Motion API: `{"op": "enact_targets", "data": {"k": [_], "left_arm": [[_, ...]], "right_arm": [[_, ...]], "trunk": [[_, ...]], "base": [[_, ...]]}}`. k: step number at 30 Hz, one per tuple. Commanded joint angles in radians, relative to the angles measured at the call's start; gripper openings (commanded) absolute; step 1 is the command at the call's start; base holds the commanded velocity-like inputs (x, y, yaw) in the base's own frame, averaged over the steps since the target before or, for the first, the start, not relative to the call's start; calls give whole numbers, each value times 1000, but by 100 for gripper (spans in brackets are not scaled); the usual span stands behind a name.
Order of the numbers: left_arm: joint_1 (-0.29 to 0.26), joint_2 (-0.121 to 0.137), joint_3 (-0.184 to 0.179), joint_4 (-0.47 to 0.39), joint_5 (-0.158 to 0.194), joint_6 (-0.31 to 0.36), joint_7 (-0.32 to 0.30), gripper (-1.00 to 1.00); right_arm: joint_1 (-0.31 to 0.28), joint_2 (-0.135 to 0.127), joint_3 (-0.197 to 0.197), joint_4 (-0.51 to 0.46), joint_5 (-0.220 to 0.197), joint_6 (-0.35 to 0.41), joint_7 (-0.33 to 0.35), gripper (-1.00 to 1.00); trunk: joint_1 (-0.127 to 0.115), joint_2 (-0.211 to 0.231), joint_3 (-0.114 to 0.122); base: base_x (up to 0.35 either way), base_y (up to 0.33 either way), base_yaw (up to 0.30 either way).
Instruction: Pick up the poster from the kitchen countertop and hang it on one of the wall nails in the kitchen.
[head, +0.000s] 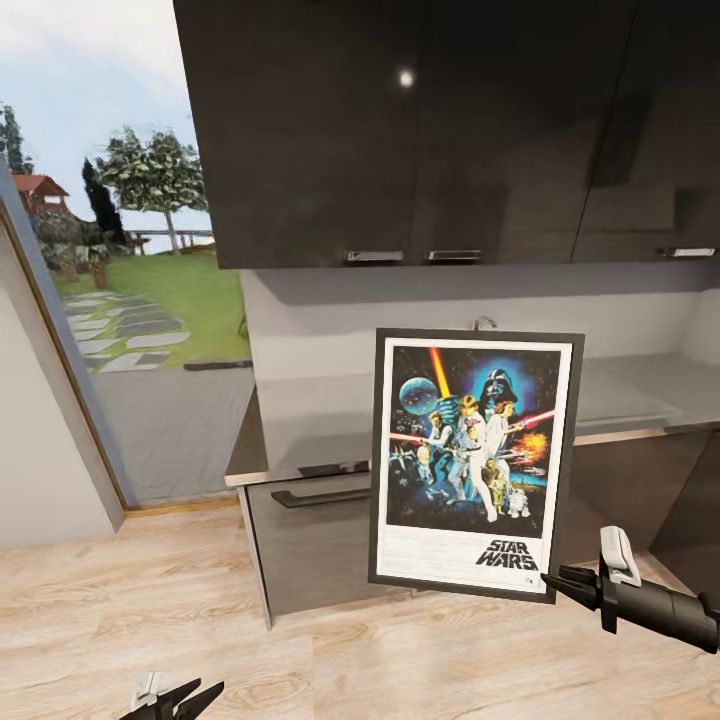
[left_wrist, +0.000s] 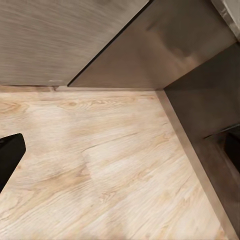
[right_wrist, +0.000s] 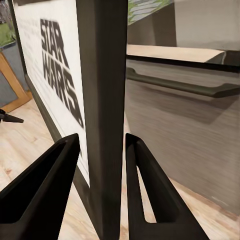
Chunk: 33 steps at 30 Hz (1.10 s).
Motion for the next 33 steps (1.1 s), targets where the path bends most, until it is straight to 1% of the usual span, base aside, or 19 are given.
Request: {"op": "enact_targets", "data": {"k": [1,19,33], "left_arm": [[-1,0,8,1,-7,-6,-2,100],[-1,0,8,1,-7,-6,-2,100],[-1,0,8,1,-7,-6,-2,100]], "right_arm": [[-1,0,0,0,-3,14,7,-100],[-1,0,0,0,-3,14,7,-100],[-1,0,0,0,-3,15,7,-100]], "trunk": [[-3,5,1],[-72,131,58],[-73,132,58]], "base": [[0,0,0],[0,0,0],[0,0,0]]}}
